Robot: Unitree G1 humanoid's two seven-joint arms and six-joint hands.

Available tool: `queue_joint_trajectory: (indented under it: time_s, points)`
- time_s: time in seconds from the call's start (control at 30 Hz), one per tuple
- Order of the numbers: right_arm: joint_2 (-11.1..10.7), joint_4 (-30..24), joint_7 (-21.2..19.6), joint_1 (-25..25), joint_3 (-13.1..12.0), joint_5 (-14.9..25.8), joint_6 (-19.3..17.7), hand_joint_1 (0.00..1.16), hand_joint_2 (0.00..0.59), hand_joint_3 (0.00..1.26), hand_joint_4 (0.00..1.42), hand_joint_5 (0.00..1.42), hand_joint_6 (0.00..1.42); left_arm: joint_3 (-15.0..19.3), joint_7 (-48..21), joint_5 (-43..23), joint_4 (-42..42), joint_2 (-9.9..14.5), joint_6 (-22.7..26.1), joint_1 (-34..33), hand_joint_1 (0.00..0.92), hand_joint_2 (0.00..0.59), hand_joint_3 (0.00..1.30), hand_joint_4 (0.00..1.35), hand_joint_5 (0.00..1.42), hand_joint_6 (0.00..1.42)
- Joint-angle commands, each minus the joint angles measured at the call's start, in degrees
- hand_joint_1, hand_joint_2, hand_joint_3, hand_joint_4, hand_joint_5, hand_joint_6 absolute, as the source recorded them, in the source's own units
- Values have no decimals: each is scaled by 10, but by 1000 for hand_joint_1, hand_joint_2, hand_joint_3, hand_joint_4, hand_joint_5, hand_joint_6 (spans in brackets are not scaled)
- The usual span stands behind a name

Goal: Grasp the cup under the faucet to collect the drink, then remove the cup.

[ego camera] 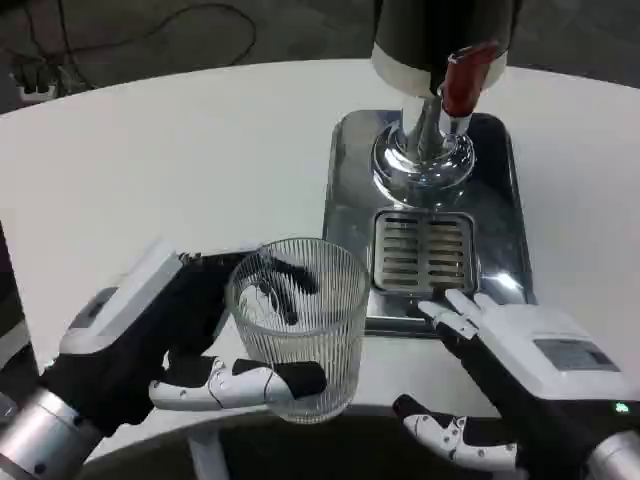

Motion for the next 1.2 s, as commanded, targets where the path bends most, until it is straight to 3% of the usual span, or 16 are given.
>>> queue_joint_trajectory:
  time_s: [0.03, 0.93, 1.2]
  points:
    - [0, 1, 6, -1, 1, -4, 2, 407, 390, 106, 0, 0, 0, 2, 4, -8, -2, -2, -9, -1, 554, 280, 1036, 1244, 1424, 1424]
    - [7, -18, 1, 12, -10, -2, 8, 407, 390, 106, 0, 0, 0, 0, 10, -6, 14, -11, -6, -17, 554, 280, 1036, 1244, 1424, 1424]
    - [11, -46, -1, 30, -34, 3, 15, 408, 390, 106, 0, 0, 0, -16, 12, 10, 61, -15, -4, -67, 554, 280, 1036, 1244, 1424, 1424]
